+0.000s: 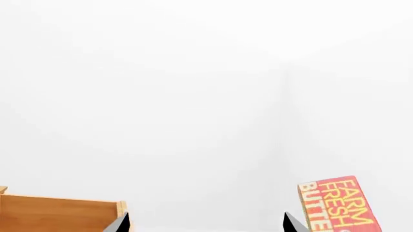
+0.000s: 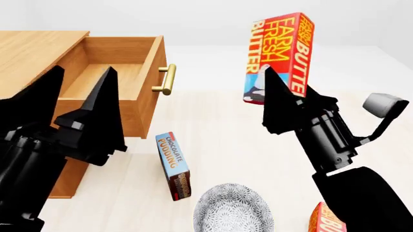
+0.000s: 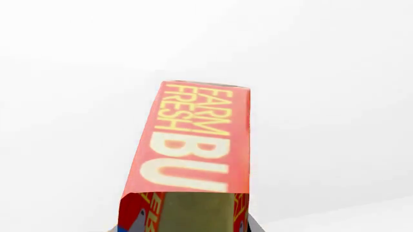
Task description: Put the butter at the front in the top drawer of the cabinet and close it.
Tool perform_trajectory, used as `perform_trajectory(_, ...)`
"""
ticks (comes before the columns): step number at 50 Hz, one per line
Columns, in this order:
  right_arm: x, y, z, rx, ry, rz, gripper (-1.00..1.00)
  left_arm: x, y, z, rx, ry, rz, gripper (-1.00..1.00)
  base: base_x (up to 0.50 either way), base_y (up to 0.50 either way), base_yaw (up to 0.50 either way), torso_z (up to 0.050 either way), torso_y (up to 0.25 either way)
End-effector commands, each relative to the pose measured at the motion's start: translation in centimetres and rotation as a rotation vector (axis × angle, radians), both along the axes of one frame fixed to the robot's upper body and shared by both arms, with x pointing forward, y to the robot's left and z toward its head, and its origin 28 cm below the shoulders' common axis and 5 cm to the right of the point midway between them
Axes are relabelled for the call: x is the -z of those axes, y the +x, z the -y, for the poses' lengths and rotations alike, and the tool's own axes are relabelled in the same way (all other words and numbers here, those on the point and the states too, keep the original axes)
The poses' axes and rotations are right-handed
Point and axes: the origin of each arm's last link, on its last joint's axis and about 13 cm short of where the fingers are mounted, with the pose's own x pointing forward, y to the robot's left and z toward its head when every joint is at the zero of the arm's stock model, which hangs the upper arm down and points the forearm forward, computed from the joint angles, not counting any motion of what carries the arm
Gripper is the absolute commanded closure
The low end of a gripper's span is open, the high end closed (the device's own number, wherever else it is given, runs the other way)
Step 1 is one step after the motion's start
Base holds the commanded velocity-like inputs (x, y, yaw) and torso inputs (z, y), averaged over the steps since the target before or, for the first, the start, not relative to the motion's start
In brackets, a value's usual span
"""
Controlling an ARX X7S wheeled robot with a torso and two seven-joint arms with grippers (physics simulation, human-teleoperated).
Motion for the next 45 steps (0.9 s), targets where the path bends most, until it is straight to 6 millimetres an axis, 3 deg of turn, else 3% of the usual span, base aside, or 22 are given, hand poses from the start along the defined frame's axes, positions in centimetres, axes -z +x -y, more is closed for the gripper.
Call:
perform_trajectory(1, -0.3, -0.8, 0.3, -0.2, 0.079, 0.132, 1.0, -0.1, 0.2, -0.1, 0.089, -0.061, -0.058, -1.0, 0.0, 0.0, 0.0, 0.0, 0.0)
perform_trajectory(13, 0.3, -1.7, 0.5, -0.36, 0.083, 0.18, 1.0, -0.3, 1.8, -0.3, 0.197, -0.13, -0.135, -1.0, 0.0, 0.0, 0.0, 0.001, 0.001)
perform_trajectory(22, 0.2, 0.0, -0.8, -0.444, 0.088, 0.208, 1.0, -0.6, 2.7, -0.7, 0.325, -0.186, -0.231, -1.0, 0.0, 0.0, 0.0, 0.0, 0.001)
perform_trajectory(32, 0.3, 0.1, -1.0, -0.517, 0.099, 0.212, 1.0, -0.8, 2.1, -0.9, 0.435, -0.217, -0.256, -1.0, 0.0, 0.0, 0.0, 0.001, 0.001)
perform_trajectory(45, 0.5, -1.4, 0.1, -0.606, 0.126, 0.229, 1.0, -0.6, 1.8, -0.9, 0.56, -0.249, -0.289, -1.0, 0.0, 0.0, 0.0, 0.0, 0.001)
